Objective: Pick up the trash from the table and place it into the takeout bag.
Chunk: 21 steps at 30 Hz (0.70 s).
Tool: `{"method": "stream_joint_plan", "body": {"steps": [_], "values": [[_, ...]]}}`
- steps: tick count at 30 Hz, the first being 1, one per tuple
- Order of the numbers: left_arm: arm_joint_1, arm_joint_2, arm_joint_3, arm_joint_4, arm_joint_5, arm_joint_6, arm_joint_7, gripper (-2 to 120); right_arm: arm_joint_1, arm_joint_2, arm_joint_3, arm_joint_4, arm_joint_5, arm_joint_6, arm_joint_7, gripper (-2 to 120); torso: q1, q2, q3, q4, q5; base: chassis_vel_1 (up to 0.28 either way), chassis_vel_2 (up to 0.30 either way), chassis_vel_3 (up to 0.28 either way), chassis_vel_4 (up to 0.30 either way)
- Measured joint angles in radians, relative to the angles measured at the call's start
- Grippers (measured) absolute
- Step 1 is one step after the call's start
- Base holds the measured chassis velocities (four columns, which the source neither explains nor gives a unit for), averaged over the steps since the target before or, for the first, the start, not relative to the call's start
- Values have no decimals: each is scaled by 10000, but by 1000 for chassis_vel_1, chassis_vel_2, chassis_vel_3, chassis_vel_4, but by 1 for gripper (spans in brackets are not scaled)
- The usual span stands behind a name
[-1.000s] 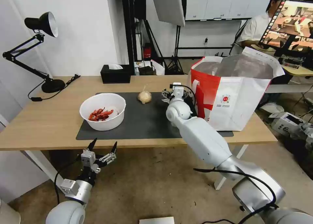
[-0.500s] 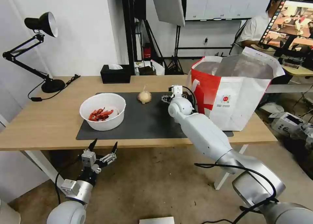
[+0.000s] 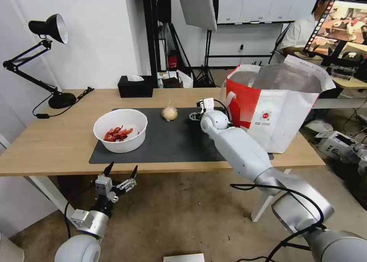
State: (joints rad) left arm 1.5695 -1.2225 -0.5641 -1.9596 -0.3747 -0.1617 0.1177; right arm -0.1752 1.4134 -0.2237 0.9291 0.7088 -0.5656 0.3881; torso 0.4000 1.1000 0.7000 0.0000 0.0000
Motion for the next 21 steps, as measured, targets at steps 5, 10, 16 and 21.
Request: {"method": "stream_joint_plan", "body": {"steps": [5,10,16,21], "values": [[-12,7,4,-1,0,0,0,100,89,79,19,-213,-29,-61,-149,100,0,0,0,0,0,0,0,0,0],[-29,32,1,0,-11,3,0,100,133,213,107,-458,-35,-227,-425,100,0,0,0,0,0,0,0,0,0],[-16,40,-22,-5,-24,5,-1,100,132,299,163,-579,-58,-296,-688,100,1,0,0,0,0,0,0,0,0],[-12,38,-30,-17,-33,7,-1,100,118,371,247,-664,-57,-349,-721,100,0,0,0,0,0,0,0,0,0]]}}
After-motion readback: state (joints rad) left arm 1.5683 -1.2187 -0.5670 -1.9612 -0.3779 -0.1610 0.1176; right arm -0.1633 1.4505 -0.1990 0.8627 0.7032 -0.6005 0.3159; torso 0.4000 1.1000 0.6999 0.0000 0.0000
